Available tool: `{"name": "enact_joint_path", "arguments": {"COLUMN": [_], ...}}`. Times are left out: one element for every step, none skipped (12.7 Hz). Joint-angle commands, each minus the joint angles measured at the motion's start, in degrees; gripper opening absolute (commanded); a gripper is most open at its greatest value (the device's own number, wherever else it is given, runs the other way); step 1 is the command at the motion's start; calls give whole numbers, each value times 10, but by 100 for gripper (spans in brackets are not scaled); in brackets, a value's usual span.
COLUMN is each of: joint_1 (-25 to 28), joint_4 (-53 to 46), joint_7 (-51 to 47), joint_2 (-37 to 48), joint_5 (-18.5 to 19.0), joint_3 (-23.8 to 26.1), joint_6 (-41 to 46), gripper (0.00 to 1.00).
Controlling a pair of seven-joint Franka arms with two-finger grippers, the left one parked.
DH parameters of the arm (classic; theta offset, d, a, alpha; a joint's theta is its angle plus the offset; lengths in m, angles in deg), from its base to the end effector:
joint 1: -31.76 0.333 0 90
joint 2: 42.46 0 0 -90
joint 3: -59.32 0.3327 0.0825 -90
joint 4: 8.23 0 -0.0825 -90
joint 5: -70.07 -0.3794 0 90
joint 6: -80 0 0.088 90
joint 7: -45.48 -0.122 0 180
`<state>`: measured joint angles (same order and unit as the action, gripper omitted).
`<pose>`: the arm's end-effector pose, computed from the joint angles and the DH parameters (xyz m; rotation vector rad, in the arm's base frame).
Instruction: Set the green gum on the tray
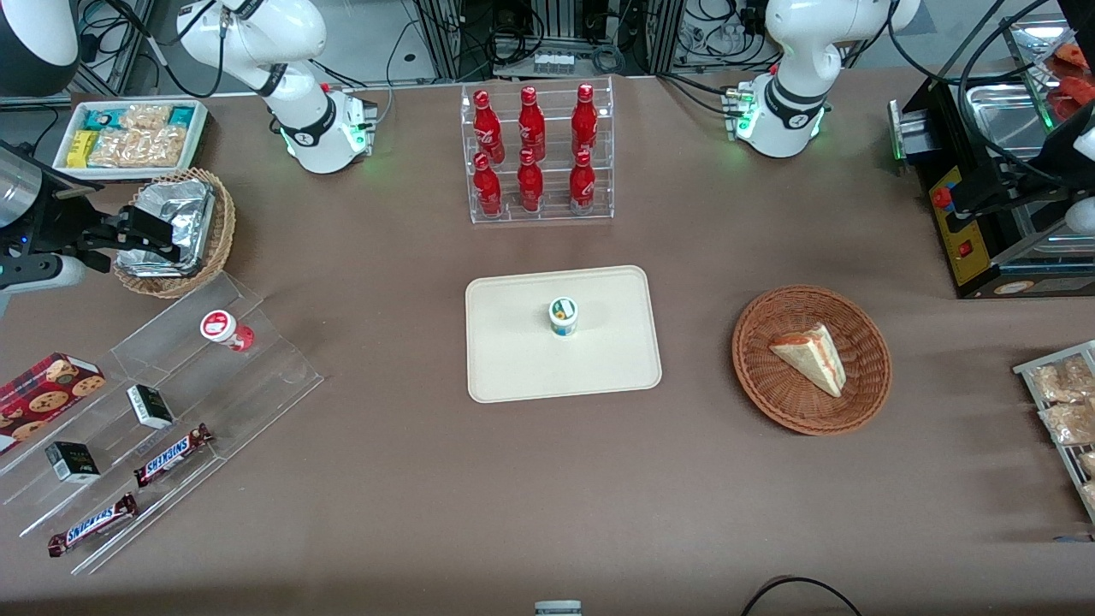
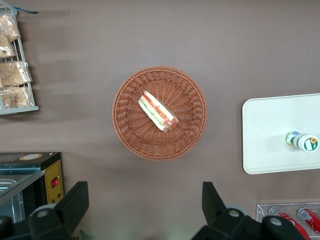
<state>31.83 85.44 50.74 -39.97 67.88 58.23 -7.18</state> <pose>0.5283 -0.0048 0.6159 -3.0949 -0.1155 0.1047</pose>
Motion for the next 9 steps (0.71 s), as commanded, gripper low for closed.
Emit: {"name": "enact_joint_path", "arguments": {"joint_1": [-7,-1,9,11,12,13,19,26,27], "joint_4": [-24,-24,-24,-25,-27,-31,-31,-31,-31], "joint_7": [3,1,-2,-11,-17,-17,-17,-17,-19], "joint_2": [-13,-13,-13,-13,-13,-16,-19,-20,-21], "joint_5": [7,10,10,10,10,11,12,11,11], "joint_3": [7,7,3,1,1,0,-9,-20,-21], "joint_6": [17,16,15,15,14,13,13,12,11], "gripper": [100,100,100,100,100,100,100,100,100]}}
